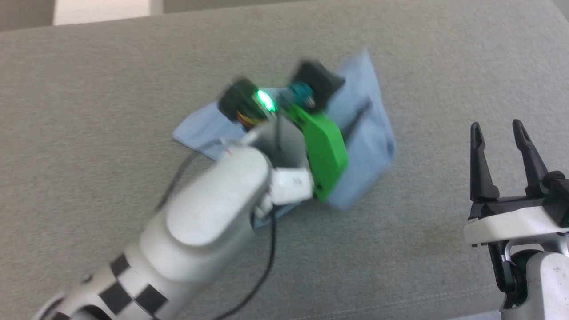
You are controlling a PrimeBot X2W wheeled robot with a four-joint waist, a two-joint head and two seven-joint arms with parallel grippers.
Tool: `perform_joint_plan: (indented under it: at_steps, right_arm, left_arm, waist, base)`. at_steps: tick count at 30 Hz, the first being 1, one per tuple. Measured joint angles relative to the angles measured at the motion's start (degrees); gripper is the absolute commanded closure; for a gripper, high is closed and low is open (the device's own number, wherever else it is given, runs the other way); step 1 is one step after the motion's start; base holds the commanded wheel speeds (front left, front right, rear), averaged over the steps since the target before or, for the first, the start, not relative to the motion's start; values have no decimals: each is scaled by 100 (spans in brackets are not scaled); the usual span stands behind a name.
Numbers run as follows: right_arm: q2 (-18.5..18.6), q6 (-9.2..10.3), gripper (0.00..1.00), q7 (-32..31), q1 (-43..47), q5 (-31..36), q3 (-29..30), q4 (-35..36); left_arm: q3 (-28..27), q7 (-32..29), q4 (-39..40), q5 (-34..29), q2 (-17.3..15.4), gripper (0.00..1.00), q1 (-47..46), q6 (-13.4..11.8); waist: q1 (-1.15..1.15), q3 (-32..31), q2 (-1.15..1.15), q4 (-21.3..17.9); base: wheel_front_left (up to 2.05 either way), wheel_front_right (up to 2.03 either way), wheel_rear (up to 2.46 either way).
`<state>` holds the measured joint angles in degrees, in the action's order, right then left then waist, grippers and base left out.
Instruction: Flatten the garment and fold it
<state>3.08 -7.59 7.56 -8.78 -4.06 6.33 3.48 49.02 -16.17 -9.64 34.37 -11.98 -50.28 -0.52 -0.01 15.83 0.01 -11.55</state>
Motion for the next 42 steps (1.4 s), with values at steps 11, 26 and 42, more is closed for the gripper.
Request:
perform_joint_plan:
  at_steps: [11, 26, 42]
  right_arm:
    - [-4, 0, 0, 119, -62, -48, -5, -361]
    - [-7, 0, 0, -352, 228, 142, -102, -133]
    - [-2, 0, 0, -555, 635, 159, -59, 158]
  left_arm:
    - [31, 500, -98, -82, -41, 0, 232, 37]
    - [-1180, 1536, 133, -112, -1548, 0, 773, -671]
    - [-1156, 2059, 1323, -94, -2065, 0, 3543, -1954]
  waist:
    - [0, 199, 0, -184]
    - [0, -558, 0, 610]
    - [0, -1238, 0, 1247]
  base:
    - [0, 0, 0]
    - [0, 0, 0]
    - [0, 0, 0]
